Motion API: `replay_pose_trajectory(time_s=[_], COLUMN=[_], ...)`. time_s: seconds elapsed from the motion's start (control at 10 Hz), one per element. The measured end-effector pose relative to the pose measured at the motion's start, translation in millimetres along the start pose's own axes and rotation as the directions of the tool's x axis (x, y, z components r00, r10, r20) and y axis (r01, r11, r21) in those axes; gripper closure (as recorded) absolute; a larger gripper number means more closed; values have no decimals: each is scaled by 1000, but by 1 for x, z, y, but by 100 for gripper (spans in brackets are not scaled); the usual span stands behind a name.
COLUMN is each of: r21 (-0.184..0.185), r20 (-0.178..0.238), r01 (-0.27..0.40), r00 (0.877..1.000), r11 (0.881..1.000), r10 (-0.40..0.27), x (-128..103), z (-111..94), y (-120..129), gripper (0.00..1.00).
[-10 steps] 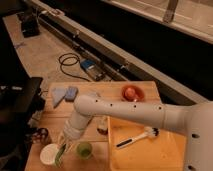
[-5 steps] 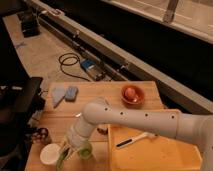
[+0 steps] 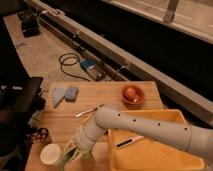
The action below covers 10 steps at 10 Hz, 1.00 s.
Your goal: Place pepper in plastic cup
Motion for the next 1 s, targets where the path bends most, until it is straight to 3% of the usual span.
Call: replay_pose_trajectory(time_s=[0.7,1.0], r21=[84,98], r20=[66,90], r01=[-64,-87], r00=[996,993], r11=[994,991], r10=[59,78], x=[34,47], z=[-20,-24], y=[13,10], gripper=[97,66])
